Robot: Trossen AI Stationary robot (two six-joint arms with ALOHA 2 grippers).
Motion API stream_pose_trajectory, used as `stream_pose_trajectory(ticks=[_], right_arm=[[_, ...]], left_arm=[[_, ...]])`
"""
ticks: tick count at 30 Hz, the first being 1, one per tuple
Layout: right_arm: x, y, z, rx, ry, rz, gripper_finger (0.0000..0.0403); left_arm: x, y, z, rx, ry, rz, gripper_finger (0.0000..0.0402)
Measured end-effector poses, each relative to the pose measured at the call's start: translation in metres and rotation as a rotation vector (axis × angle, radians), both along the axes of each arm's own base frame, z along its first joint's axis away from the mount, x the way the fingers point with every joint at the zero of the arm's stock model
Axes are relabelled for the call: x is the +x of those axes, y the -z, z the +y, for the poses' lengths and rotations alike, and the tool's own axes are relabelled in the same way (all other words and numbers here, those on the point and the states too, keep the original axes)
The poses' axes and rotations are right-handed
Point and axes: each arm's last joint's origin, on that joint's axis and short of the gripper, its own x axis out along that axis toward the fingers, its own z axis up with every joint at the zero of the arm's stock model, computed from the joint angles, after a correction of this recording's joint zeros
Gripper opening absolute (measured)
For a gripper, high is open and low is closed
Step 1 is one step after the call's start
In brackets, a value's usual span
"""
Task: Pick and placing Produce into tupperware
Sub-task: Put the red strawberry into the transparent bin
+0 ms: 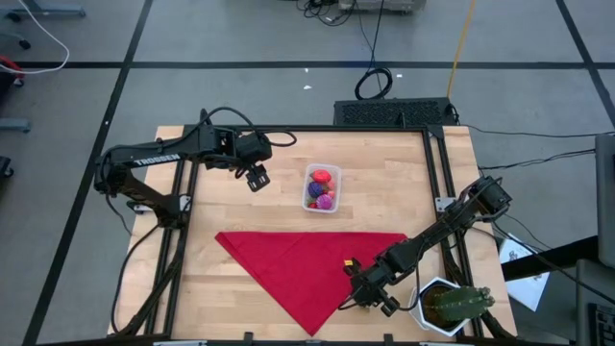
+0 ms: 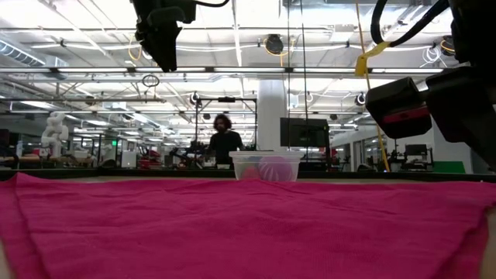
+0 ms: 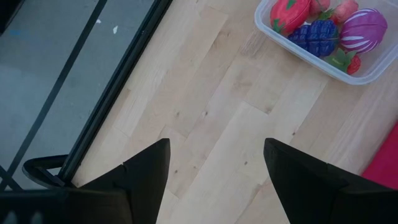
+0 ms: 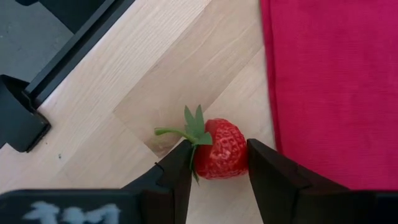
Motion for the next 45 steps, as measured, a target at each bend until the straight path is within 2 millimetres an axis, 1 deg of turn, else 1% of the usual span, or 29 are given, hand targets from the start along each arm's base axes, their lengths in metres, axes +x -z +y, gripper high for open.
stream_pose_trajectory(ticks=[11, 14, 18, 22, 27, 33, 39, 45], right_arm=[[0.0, -0.001, 0.0, 0.001, 0.002, -0.005, 0.0127], [0.0, -0.004, -0.001, -0.002, 0.007, -0.012, 0.0127], [-0.001, -0.015, -0.005, -0.024, 0.059, -0.052, 0.0127], [-0.002, -0.03, -0.014, -0.051, 0.124, -0.085, 0.0127], [-0.006, -0.047, -0.033, -0.152, 0.195, -0.132, 0.0127], [-0.003, -0.072, -0.062, -0.309, 0.258, -0.288, 0.0127], [0.004, -0.093, -0.098, -0.508, 0.353, -0.429, 0.0127], [0.018, -0.107, -0.134, -0.61, 0.462, -0.545, 0.0127]], left_arm=[[0.0, 0.0, 0.0, 0.0, 0.0, 0.0, 0.0266], [0.0, 0.0, 0.0, 0.0, 0.0, 0.0, 0.0266], [0.0, 0.0, 0.0, 0.0, 0.0, 0.0, 0.0267], [0.0, 0.0, 0.0, 0.0, 0.0, 0.0, 0.0267], [0.0, 0.0, 0.0, 0.0, 0.0, -0.001, 0.0266], [0.0, 0.0, 0.0, 0.0, 0.0, -0.001, 0.0267], [0.0, 0.0, 0.0, 0.0, 0.0, -0.001, 0.0266], [0.0, 0.0, 0.0, 0.001, 0.002, 0.0, 0.0266]])
